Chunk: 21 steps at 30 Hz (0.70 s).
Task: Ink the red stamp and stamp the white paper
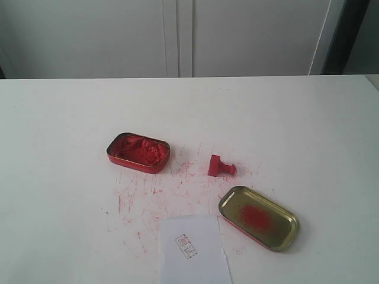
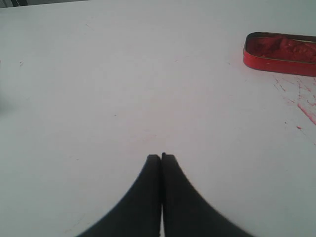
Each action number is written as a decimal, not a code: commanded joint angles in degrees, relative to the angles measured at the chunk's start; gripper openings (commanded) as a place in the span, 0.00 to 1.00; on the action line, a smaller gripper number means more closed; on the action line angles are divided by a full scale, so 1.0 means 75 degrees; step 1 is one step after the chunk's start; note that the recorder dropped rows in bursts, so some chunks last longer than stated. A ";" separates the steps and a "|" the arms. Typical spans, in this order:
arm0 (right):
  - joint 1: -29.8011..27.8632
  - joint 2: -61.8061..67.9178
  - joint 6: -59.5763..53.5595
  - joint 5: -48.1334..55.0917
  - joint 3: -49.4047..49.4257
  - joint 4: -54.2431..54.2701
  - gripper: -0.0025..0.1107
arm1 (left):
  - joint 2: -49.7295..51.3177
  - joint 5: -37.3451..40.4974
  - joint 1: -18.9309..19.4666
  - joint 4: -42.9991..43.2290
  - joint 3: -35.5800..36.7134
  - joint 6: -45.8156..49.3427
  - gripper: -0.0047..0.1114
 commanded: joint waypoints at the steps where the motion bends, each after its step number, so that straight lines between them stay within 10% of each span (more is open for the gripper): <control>1: -0.0035 -0.0024 0.0036 -0.0042 0.0031 -0.0027 0.02 | -0.0026 -0.0030 0.0010 0.0003 0.0033 -0.0018 0.04; 21: -0.0035 -0.2143 0.0036 -0.1051 0.0974 0.0017 0.02 | -0.0026 -0.0030 0.0010 0.0003 0.0033 -0.0018 0.04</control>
